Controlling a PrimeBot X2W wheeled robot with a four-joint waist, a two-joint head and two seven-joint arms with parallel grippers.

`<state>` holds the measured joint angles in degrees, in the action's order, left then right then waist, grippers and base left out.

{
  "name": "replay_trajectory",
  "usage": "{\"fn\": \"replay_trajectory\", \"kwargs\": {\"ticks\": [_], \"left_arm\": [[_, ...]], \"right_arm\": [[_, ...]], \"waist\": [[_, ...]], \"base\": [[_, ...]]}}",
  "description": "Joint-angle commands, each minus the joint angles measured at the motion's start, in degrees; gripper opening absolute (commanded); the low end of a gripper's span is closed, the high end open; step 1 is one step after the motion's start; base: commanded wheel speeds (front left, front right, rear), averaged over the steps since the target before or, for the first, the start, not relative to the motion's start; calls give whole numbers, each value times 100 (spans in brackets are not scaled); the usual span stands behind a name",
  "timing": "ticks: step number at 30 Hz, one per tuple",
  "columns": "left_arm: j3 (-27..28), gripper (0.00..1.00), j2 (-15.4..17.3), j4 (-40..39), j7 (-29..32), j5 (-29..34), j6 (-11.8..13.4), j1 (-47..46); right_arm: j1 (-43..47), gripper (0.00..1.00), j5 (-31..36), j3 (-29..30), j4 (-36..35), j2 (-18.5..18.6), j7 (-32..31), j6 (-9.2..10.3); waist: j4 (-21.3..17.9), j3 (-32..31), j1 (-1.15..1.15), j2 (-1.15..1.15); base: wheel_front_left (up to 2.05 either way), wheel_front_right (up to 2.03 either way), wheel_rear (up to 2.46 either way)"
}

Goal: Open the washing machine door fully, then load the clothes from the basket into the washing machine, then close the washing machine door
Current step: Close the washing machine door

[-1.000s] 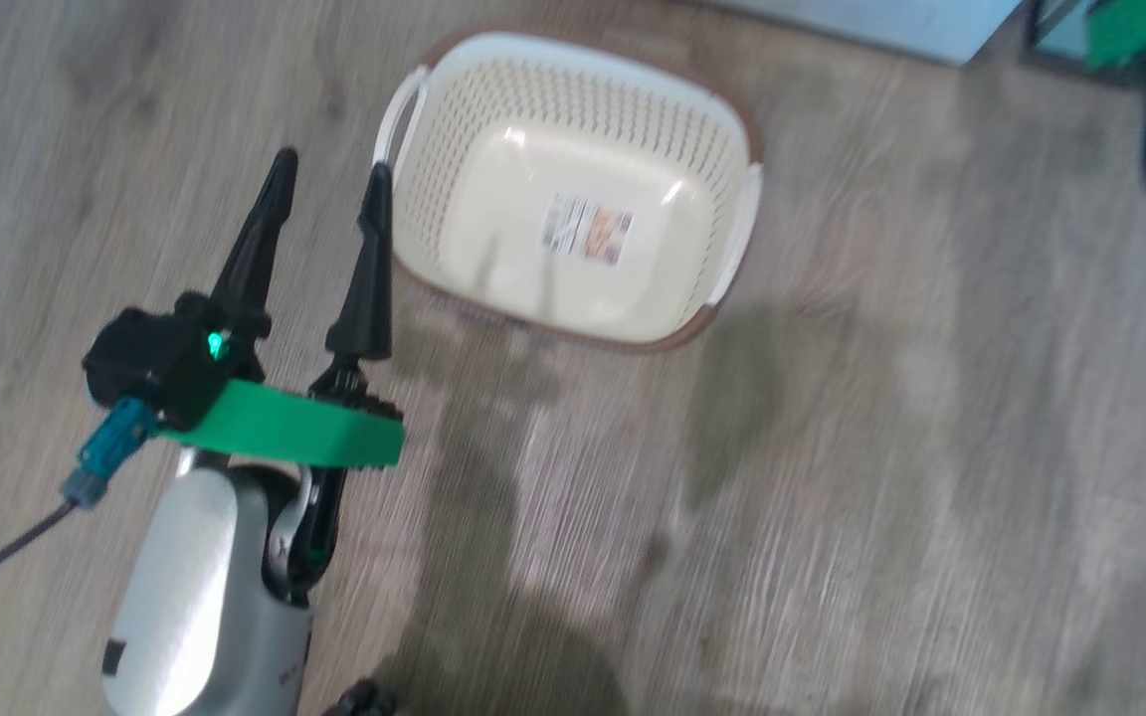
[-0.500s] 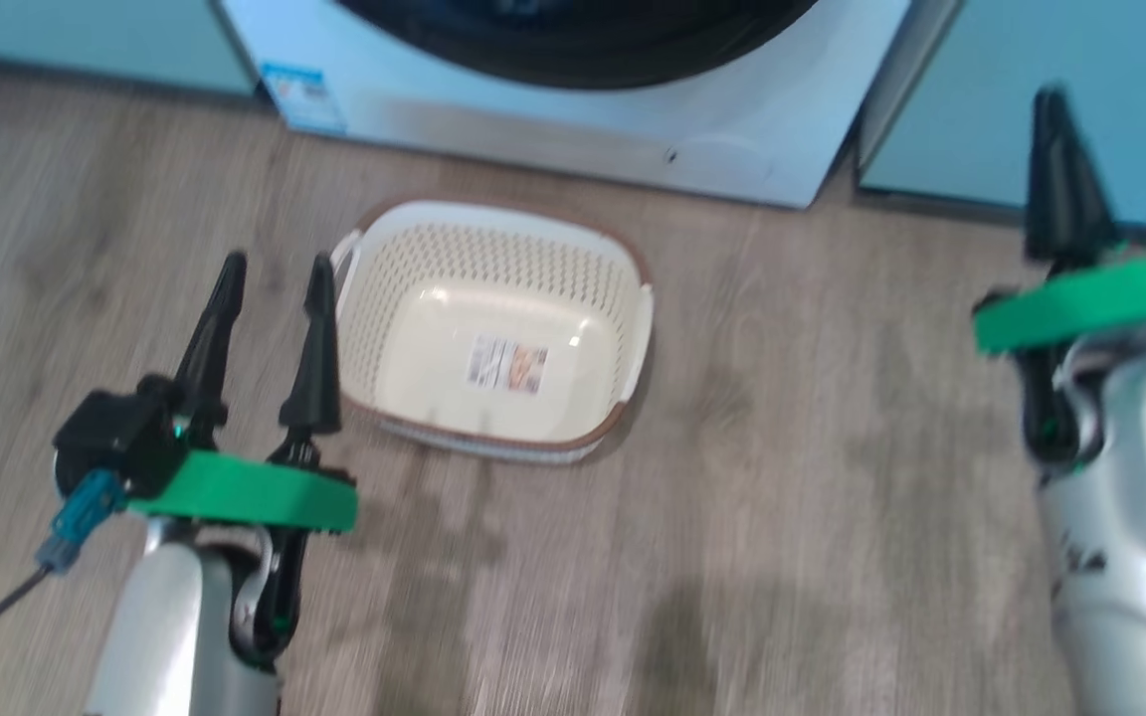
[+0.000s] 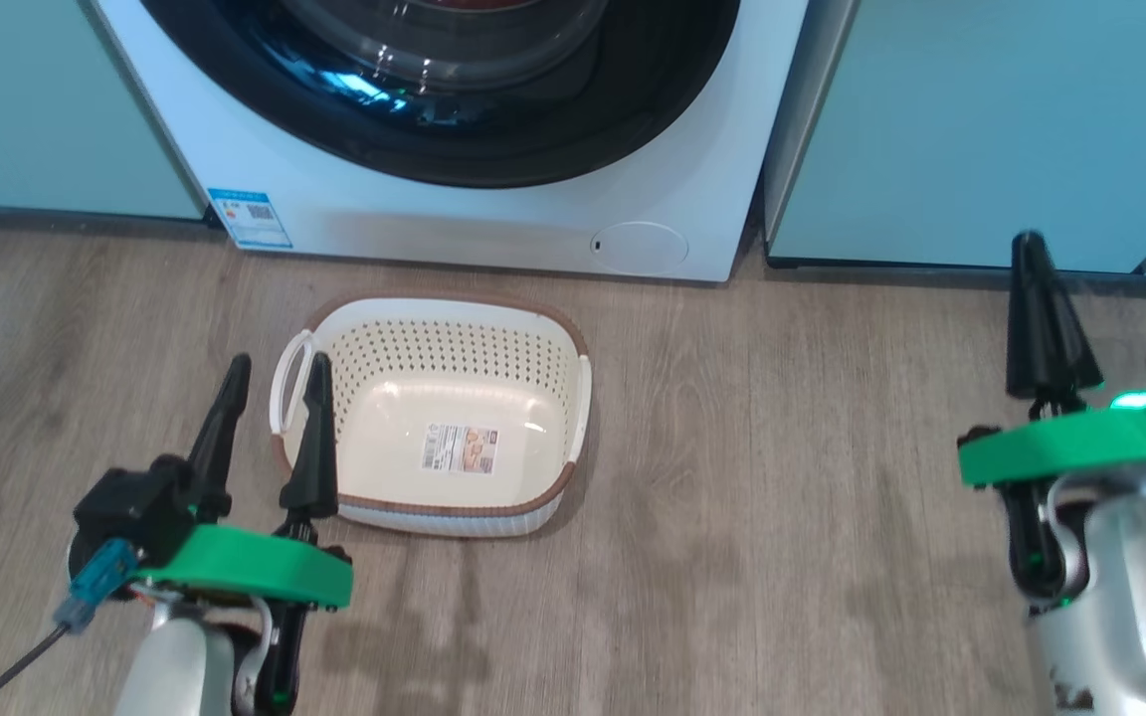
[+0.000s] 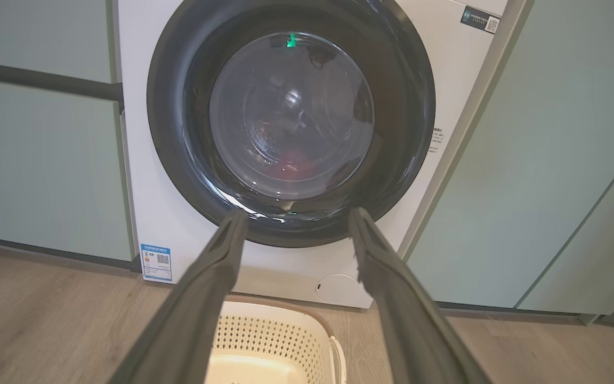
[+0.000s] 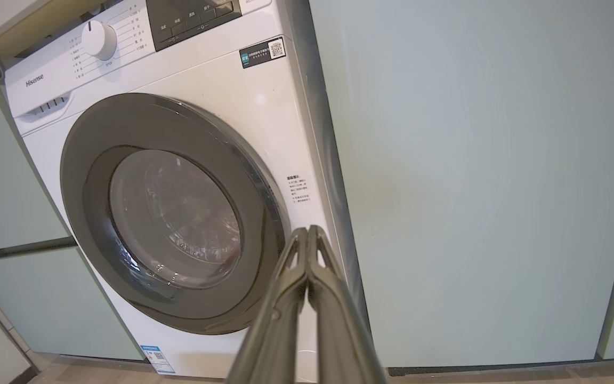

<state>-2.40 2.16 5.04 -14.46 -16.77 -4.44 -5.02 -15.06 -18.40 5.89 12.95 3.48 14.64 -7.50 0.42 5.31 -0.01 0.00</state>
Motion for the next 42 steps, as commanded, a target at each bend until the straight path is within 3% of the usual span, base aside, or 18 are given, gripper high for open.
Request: {"fn": "replay_trajectory", "kwargs": {"ticks": [1, 12, 13, 14, 15, 42], "left_arm": [[153, 100, 72, -151, -54, -94, -14, -118], [164, 100, 72, 99, -54, -193, 52, 122], [166, 100, 72, 107, -54, -179, 59, 142], [166, 100, 72, 111, -54, -170, 64, 162], [167, 100, 72, 114, -54, -162, 68, 183], [90, 100, 72, -108, -54, -11, 13, 419]], "right_arm": [[-39, 0, -35, -143, -223, -56, 36, 1], [520, 0, -88, -57, -306, -59, 36, 1], [545, 28, -70, -32, -318, -59, 36, 1], [567, 73, -57, -19, -330, -59, 36, 1], [586, 100, -30, -14, -343, -59, 36, 1], [710, 100, -159, -120, -192, -60, 36, 1]], "waist": [[-25, -32, 1, 0], [-32, -191, 1, 0], [-33, -202, 1, 0], [-33, -213, 1, 0], [-35, -228, 1, 0], [-42, -485, 1, 0]], "base": [[0, 0, 0], [0, 0, 0], [0, 0, 0], [0, 0, 0], [0, 0, 0], [0, 0, 0]]}}
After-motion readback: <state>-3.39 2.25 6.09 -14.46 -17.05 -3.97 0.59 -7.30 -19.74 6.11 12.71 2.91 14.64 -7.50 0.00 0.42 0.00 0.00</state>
